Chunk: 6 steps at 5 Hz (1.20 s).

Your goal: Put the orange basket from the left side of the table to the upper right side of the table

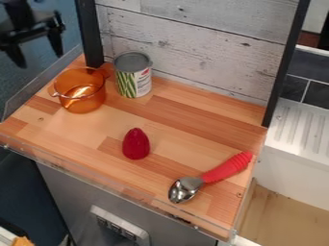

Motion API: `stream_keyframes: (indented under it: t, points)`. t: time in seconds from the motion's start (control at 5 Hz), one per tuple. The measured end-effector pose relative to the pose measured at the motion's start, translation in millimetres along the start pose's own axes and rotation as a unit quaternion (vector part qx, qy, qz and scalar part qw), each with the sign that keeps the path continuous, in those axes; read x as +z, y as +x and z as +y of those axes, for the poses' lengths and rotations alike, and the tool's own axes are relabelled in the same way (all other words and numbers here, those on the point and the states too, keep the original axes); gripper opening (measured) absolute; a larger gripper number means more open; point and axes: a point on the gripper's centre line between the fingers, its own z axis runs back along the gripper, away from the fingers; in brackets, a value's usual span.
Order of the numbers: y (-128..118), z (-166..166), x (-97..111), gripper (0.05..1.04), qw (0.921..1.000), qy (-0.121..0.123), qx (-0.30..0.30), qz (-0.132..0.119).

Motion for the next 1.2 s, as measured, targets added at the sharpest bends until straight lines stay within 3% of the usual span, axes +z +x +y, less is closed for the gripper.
stream_keyframes:
  t: [0.2,0.4,0.6,1.0,1.2]
  points:
    - [4,-2,-22,1.001,0.9996,0.001,-0.025,0.011]
    - [-5,-8,-42,1.001,0.9970,-0.005,-0.066,0.039]
    - [-9,-15,-51,0.947,0.9951,-0.006,-0.088,0.046]
    - [-14,-16,-61,0.346,0.9951,-0.012,-0.088,0.041]
    - [-25,-14,-64,0.145,0.9946,-0.013,-0.092,0.048]
